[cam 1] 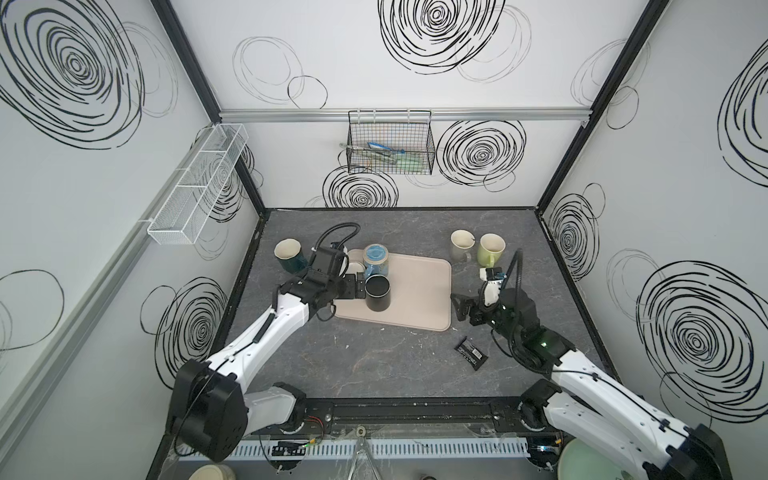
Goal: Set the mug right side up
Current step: 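Lower the left gripper over the black mug on the tray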
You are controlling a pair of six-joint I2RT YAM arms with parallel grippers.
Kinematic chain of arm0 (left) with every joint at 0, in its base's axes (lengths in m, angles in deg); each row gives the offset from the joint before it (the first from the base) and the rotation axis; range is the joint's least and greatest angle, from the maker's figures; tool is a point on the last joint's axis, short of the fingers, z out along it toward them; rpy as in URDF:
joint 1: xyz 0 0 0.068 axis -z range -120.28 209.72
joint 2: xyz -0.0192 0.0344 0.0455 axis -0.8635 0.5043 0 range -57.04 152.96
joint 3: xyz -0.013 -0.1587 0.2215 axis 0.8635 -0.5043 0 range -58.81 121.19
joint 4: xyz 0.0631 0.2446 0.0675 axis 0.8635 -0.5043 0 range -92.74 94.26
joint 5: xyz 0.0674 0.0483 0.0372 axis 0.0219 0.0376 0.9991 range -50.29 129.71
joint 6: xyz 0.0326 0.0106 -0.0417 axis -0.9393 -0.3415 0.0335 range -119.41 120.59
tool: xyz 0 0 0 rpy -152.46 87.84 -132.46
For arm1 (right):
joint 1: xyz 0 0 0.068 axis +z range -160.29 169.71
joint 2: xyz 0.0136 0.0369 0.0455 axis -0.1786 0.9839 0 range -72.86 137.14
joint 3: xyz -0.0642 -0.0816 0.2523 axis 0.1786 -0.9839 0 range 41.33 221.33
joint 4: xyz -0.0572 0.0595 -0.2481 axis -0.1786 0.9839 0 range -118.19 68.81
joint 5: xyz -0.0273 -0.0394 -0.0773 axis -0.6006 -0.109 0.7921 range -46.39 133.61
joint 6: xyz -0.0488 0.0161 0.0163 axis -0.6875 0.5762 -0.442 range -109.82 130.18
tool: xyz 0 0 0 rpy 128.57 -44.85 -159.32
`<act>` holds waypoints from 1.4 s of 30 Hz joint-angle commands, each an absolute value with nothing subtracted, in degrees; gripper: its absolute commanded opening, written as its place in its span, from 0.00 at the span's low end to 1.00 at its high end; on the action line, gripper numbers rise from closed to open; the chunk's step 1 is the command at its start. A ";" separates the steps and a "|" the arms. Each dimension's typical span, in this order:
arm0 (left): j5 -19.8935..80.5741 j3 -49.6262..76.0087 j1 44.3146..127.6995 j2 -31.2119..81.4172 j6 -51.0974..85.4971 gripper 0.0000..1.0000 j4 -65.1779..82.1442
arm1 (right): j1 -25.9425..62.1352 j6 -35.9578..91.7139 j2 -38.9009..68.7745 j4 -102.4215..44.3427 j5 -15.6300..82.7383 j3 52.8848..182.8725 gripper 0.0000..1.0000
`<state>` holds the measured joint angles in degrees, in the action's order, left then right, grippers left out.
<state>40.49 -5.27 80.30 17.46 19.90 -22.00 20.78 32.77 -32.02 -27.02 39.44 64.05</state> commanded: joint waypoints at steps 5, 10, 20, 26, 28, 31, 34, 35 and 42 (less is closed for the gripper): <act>47.71 -0.21 81.97 24.66 15.54 0.96 -24.99 | 20.53 39.87 -45.94 -31.31 31.87 54.53 1.00; 52.28 0.18 83.04 26.69 14.62 0.96 -25.62 | 20.48 42.25 -47.48 -31.35 30.62 51.63 1.00; 57.84 0.96 85.27 30.50 12.82 0.96 -27.41 | 20.48 41.13 -44.72 -31.27 30.97 52.56 1.00; 57.86 0.59 88.32 30.03 12.06 0.96 -27.70 | 20.47 41.27 -42.26 -31.75 31.31 52.74 1.00; 57.32 1.37 89.62 30.57 12.06 0.96 -28.40 | 20.48 41.38 -41.69 -31.96 31.21 52.61 1.00; 56.94 2.39 92.14 31.33 11.90 0.96 -28.76 | 20.50 41.56 -41.23 -31.75 31.72 52.58 1.00; 57.65 3.80 94.59 32.62 11.81 0.96 -29.46 | 20.50 41.56 -41.35 -31.44 32.16 52.49 1.00; 57.85 4.22 95.30 33.08 11.80 0.96 -29.81 | 20.43 41.56 -41.40 -31.36 32.30 52.43 1.00; 58.25 6.91 99.93 36.12 11.72 0.96 -30.49 | 20.40 41.64 -41.60 -30.61 32.66 52.25 1.00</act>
